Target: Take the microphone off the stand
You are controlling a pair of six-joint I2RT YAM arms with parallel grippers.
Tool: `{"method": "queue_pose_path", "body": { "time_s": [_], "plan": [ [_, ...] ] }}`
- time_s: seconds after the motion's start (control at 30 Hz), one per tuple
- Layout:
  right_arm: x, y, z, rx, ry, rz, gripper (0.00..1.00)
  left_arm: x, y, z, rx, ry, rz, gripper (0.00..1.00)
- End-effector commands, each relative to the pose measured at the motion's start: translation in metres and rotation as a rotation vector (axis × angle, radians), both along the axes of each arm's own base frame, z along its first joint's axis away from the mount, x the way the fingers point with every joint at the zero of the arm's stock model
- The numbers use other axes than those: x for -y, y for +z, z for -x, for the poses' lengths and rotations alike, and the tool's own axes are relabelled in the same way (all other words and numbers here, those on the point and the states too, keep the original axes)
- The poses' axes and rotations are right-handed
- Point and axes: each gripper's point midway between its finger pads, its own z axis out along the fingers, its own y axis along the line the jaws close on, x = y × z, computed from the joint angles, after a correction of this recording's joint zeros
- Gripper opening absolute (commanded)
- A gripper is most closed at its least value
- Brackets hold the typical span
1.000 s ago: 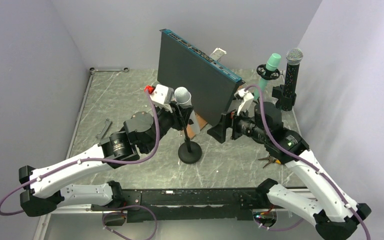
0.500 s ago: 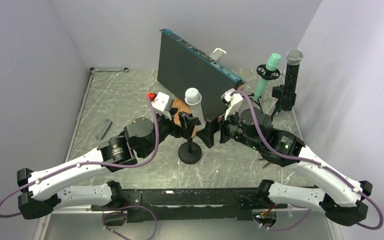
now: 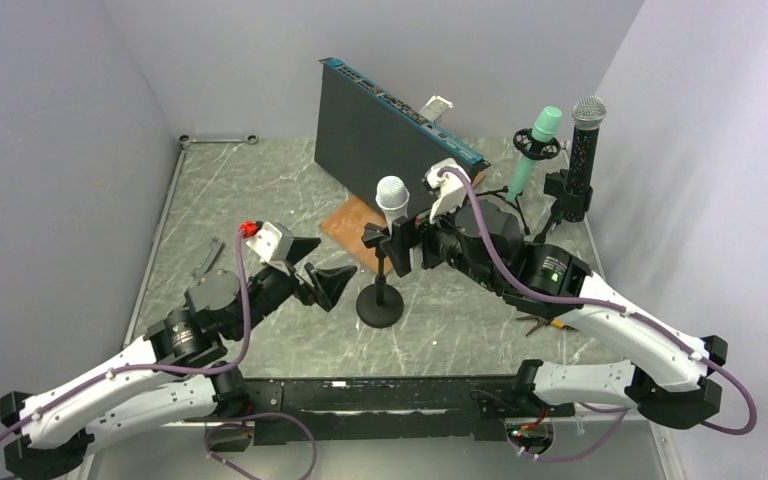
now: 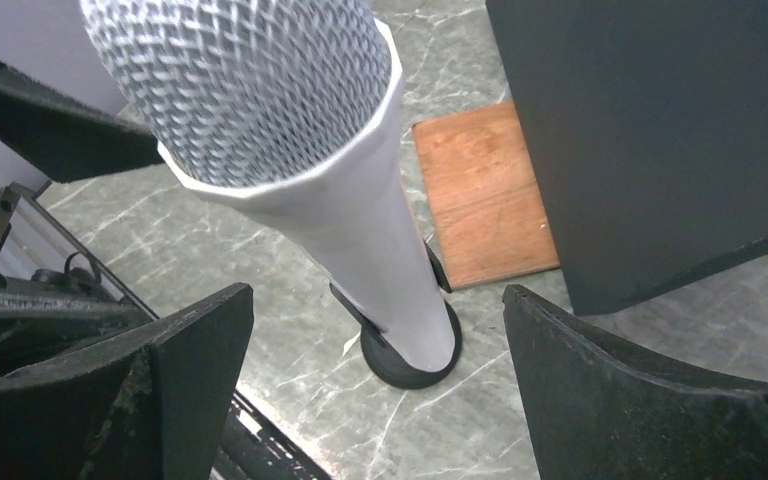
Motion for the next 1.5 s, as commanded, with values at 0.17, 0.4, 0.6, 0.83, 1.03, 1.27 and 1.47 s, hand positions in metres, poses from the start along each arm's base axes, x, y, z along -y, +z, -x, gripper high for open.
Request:
{"method": "queue_pose_path", "body": {
  "time_s": [0.17, 0.4, 0.6, 0.83, 1.03, 1.27, 1.47],
  "plan": [
    [-0.010, 0.039, -0.012, 0.092, -0.021, -0.025, 0.89, 0.000, -0.009, 0.000, 0.128, -0.171, -0.046, 0.99],
    [-0.016, 0.044, -0.014, 0.106, -0.014, -0.024, 0.83, 0.013, 0.003, -0.016, 0.221, -0.323, 0.021, 0.99],
    [-0.022, 0.044, -0.016, 0.104, 0.000, -0.017, 0.80, 0.024, 0.006, -0.021, 0.344, -0.488, 0.034, 0.99],
    [-0.026, 0.042, -0.016, 0.104, 0.011, -0.019, 0.78, 0.040, 0.013, -0.027, 0.414, -0.596, 0.005, 0.99],
    [-0.030, 0.041, -0.016, 0.104, 0.022, -0.027, 0.75, 0.055, 0.009, -0.031, 0.392, -0.692, 0.041, 0.98],
    [-0.030, 0.039, -0.015, 0.099, 0.023, -0.024, 0.73, 0.065, 0.006, -0.034, 0.367, -0.747, 0.059, 0.86],
    [-0.031, 0.036, -0.015, 0.099, 0.025, -0.019, 0.71, 0.069, 0.002, -0.034, 0.353, -0.739, 0.056, 0.63]
  ]
}}
